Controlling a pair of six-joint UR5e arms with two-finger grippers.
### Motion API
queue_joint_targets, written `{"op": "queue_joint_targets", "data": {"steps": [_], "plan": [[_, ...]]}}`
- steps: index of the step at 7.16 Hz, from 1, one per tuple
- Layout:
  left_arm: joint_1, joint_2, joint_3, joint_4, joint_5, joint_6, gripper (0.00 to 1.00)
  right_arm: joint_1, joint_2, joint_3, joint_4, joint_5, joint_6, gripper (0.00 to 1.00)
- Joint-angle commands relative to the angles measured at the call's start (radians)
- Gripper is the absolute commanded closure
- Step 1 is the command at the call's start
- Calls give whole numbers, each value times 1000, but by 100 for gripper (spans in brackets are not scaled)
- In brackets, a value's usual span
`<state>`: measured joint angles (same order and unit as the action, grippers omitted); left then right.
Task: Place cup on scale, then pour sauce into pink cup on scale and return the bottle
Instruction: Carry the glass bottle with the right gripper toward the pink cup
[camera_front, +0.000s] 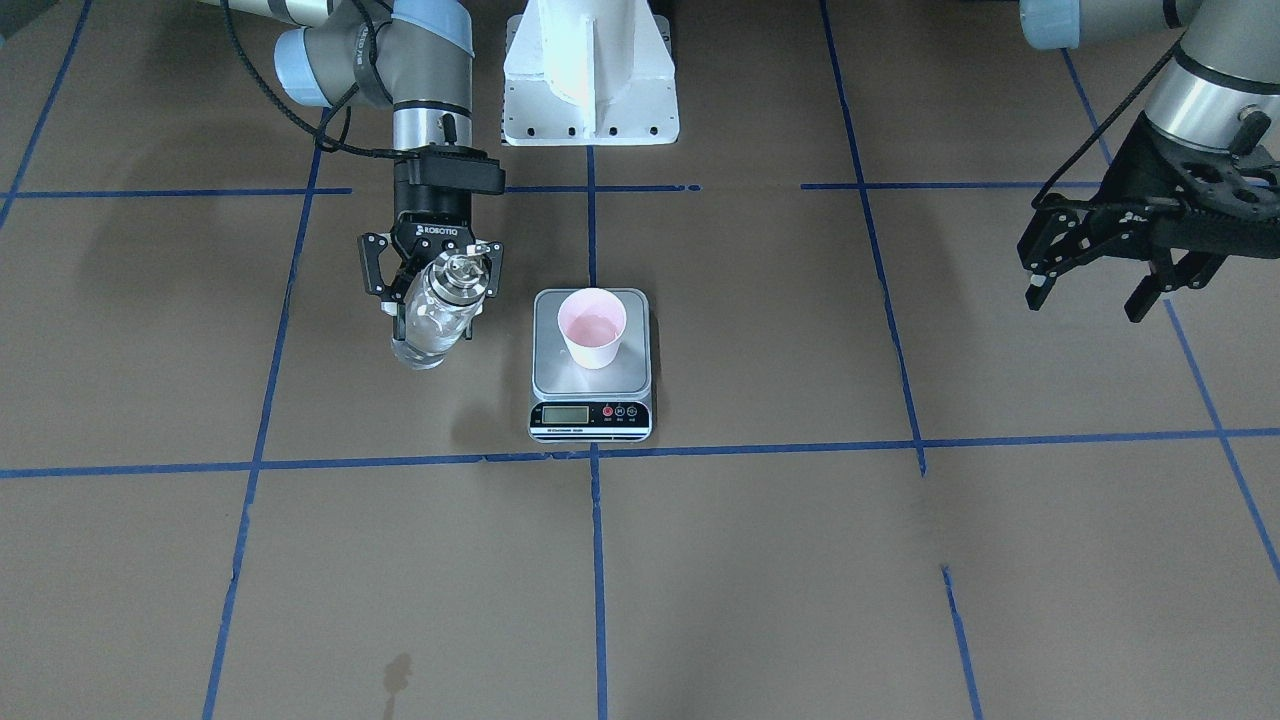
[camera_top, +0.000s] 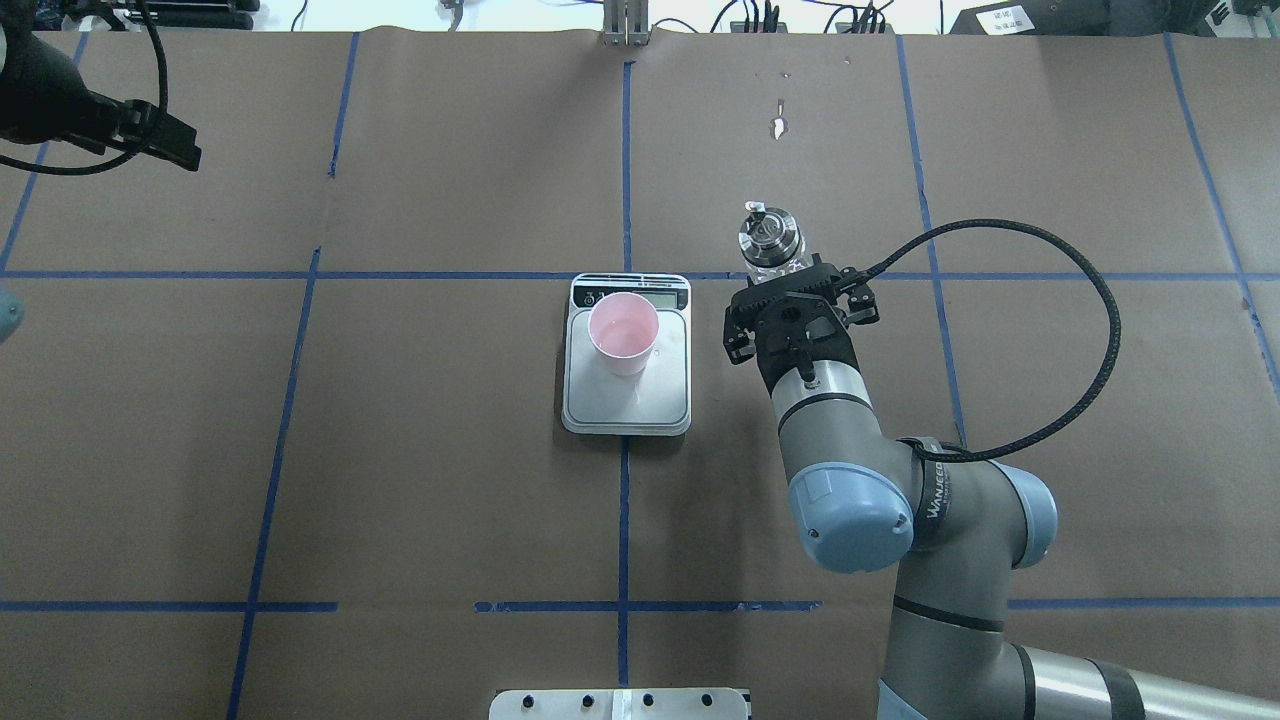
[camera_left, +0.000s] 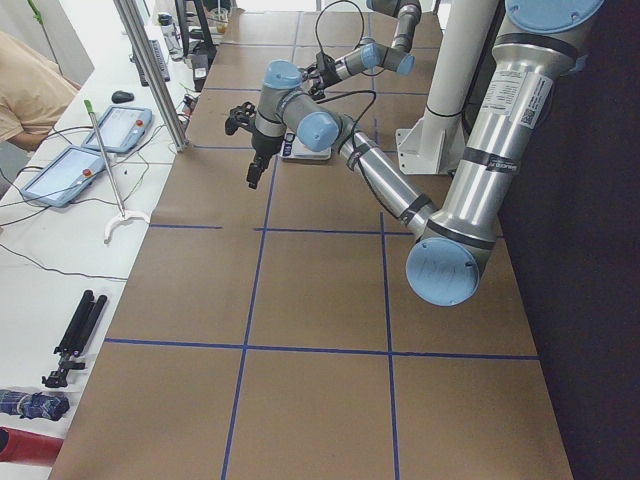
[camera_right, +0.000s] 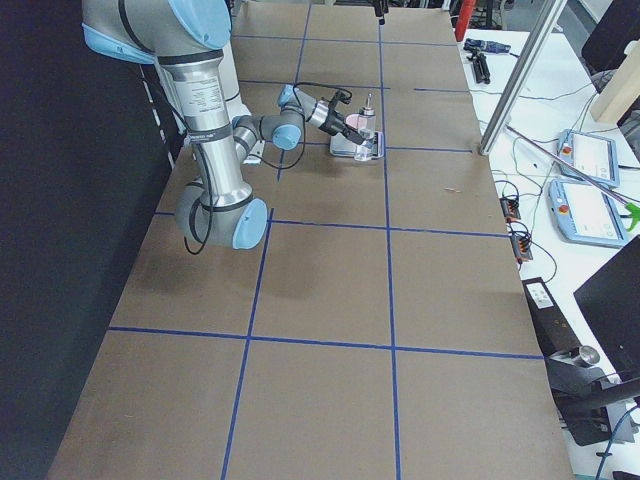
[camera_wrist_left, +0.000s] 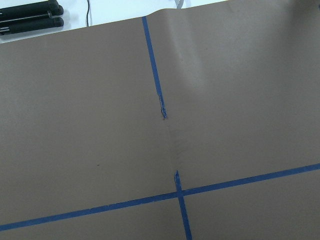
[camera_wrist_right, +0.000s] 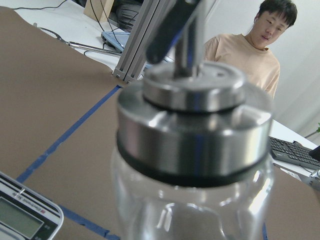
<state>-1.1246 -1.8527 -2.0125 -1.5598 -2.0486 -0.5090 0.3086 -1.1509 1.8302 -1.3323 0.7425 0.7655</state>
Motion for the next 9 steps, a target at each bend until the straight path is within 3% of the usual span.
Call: {"op": "queue_joint_targets", "data": {"steps": [1, 3, 5, 6, 9], "plan": [[-49, 47, -6, -3, -13, 139, 9, -2, 39, -5, -144, -6, -67, 100], [-66, 67, -21, -3, -13, 161, 9, -9, 91, -23, -275, -69, -178, 100], [-66, 67, -22, -3, -13, 161, 9, -9, 124, -86, -281, -80, -181, 100], [-66, 67, -22, -3, -13, 161, 9, -12, 161, -147, -281, -138, -196, 100], [-66, 67, -18, -2, -15, 159, 9, -20, 154, -166, -281, -218, -313, 100]]}}
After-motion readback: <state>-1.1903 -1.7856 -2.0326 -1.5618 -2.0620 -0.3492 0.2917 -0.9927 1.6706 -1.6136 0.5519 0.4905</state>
